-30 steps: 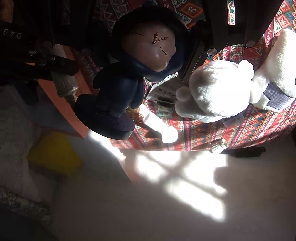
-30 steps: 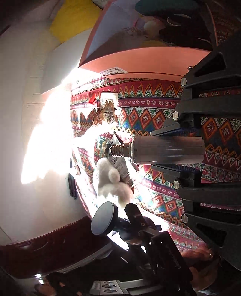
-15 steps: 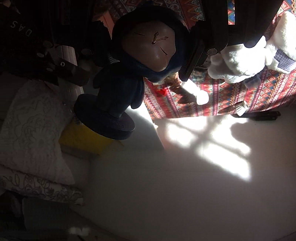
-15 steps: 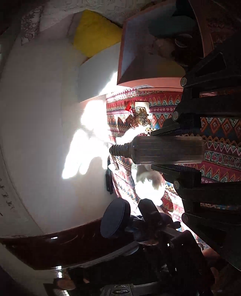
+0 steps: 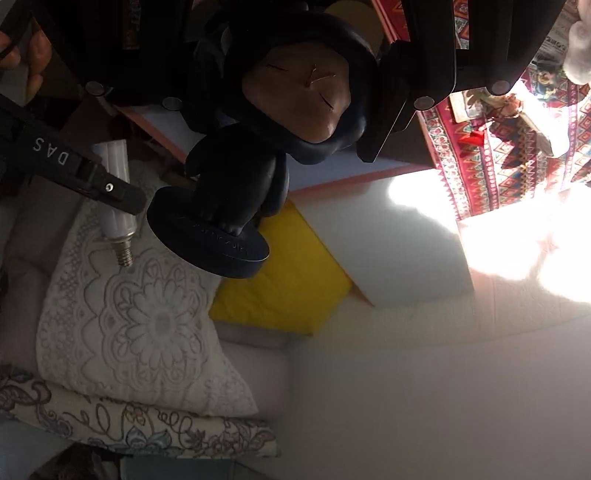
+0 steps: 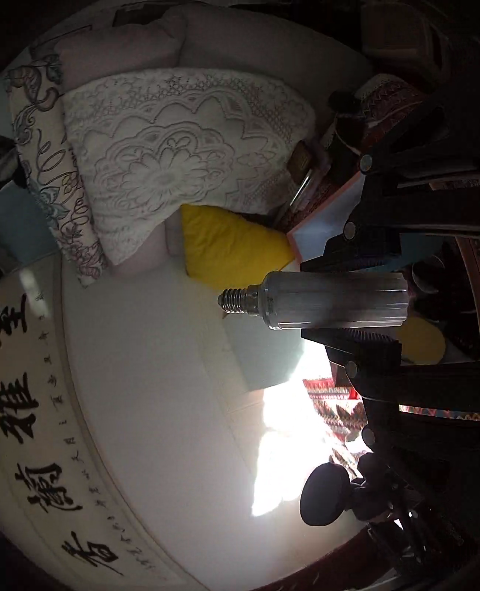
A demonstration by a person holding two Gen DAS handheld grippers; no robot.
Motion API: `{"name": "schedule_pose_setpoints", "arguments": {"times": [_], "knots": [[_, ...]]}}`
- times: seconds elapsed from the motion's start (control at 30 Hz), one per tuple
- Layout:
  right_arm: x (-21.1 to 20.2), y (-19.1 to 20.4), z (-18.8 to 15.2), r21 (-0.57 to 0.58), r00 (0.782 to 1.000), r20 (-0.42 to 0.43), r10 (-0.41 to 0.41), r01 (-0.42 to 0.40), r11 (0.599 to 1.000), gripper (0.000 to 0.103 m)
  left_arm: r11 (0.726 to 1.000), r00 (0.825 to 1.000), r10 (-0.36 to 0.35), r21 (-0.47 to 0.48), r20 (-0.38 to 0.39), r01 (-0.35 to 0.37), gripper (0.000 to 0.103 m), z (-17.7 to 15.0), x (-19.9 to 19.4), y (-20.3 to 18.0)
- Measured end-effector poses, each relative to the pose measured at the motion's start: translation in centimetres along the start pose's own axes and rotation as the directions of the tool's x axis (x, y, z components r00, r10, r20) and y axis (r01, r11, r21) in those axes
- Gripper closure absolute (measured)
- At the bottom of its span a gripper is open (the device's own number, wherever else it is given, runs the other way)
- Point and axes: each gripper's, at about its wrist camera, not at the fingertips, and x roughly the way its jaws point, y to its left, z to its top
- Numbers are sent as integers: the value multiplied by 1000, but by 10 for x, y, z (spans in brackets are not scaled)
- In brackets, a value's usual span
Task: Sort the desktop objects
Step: 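Carry doll and metal part into the orange box and open both tools, then grasp clear box of hair clips with left tool while right tool grasps mesh pouch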
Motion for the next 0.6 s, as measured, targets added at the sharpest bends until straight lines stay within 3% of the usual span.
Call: {"name": "schedule_pose_setpoints", "arguments": {"times": [0.13,0.23,0.27,0.3,0.37,0.6], "knots": [[75,-26,-9,37,992,-129,-1,6,999,74,1000,997,7,-15,-73,-9,46,-2,49,12],[122,-30,-15,23,975,-221,-1,7,1000,73,999,999,28,-27,-39,-29,21,-2,54,18],[131,-29,-16,15,972,-234,-15,19,1000,67,999,999,37,-29,-18,-38,13,-2,51,20],[135,-26,-16,10,973,-230,-35,38,999,41,999,999,50,-22,-2,-50,11,-1,46,23],[139,-22,-17,12,976,-209,-60,64,998,8,997,997,75,-11,31,-75,9,1,35,30],[118,5,-6,36,992,-127,19,-14,999,7,979,982,183,-106,47,-177,5,-23,-28,95]]}}
